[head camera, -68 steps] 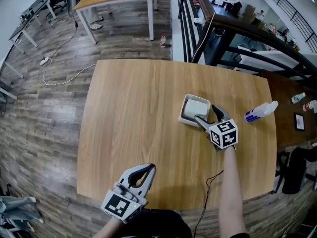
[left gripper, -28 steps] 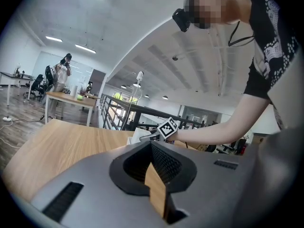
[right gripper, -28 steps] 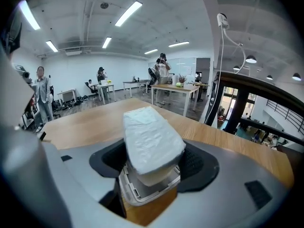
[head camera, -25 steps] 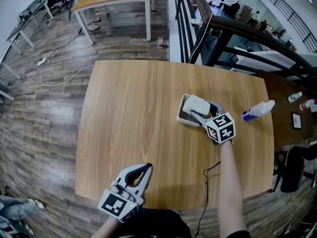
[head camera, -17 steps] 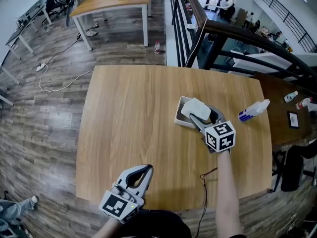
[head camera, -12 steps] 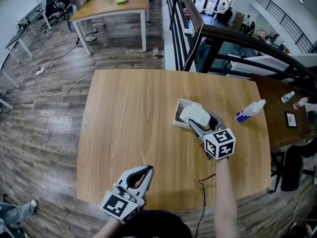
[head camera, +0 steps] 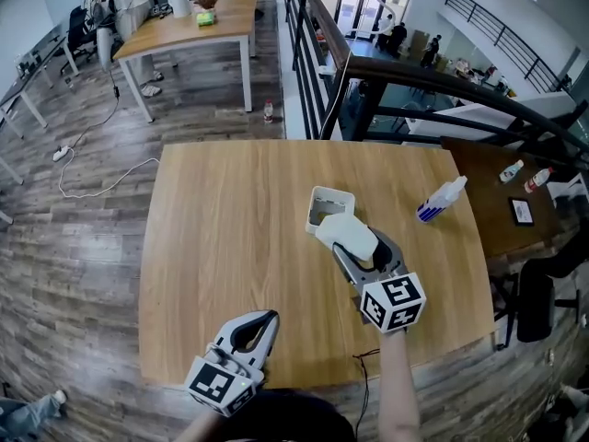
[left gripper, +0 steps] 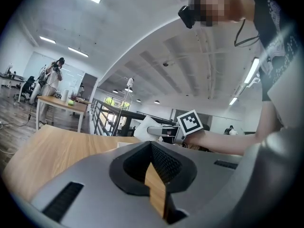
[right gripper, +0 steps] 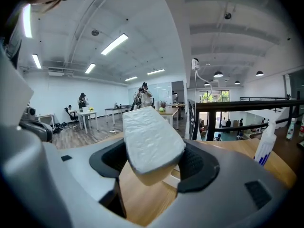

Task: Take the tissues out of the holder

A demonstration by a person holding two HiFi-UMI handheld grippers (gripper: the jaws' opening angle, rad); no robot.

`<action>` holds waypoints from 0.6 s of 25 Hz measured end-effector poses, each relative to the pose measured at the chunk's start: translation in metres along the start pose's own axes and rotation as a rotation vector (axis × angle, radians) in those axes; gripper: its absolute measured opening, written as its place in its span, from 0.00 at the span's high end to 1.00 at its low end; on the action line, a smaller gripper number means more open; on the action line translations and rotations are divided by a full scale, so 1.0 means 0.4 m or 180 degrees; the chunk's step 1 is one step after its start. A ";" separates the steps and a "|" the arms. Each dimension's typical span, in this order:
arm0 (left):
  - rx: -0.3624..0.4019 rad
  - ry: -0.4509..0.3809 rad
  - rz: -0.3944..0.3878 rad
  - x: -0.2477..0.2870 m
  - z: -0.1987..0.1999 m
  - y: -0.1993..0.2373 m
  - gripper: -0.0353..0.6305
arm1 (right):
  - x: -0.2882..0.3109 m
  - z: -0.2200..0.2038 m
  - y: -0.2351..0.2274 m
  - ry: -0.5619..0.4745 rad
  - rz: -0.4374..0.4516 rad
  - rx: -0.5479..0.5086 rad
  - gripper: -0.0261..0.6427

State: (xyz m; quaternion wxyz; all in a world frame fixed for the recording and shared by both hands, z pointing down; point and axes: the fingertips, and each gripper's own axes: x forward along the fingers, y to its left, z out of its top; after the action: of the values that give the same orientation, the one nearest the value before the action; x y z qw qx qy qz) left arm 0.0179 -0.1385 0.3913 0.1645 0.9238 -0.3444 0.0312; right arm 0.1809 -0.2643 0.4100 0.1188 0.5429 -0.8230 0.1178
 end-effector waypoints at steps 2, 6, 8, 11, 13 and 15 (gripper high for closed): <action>0.0022 -0.0017 -0.0017 -0.006 -0.002 -0.006 0.94 | -0.031 0.007 0.026 -0.0073 -0.0041 0.0050 0.50; 0.0029 -0.0039 -0.0026 -0.017 0.003 -0.010 0.94 | -0.089 0.015 0.081 -0.0166 -0.0072 0.0117 0.50; 0.0035 -0.0050 -0.0042 -0.021 0.007 -0.013 0.94 | -0.116 0.017 0.104 -0.0194 -0.0060 0.0137 0.50; 0.0051 -0.0071 -0.0040 -0.028 0.012 -0.015 0.94 | -0.157 0.016 0.127 -0.0227 -0.0073 0.0162 0.50; 0.0044 -0.0082 -0.0028 -0.034 0.015 -0.016 0.94 | -0.182 0.013 0.138 -0.0227 -0.0112 0.0150 0.50; 0.0050 -0.0083 -0.0035 -0.040 0.015 -0.020 0.94 | -0.207 0.004 0.148 -0.0213 -0.0175 0.0117 0.50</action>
State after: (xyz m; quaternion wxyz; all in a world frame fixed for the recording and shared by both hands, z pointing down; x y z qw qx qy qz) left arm 0.0106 -0.1249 0.3806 0.1529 0.9273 -0.3412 0.0209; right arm 0.1579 -0.1705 0.3778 0.0844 0.5709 -0.8090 0.1114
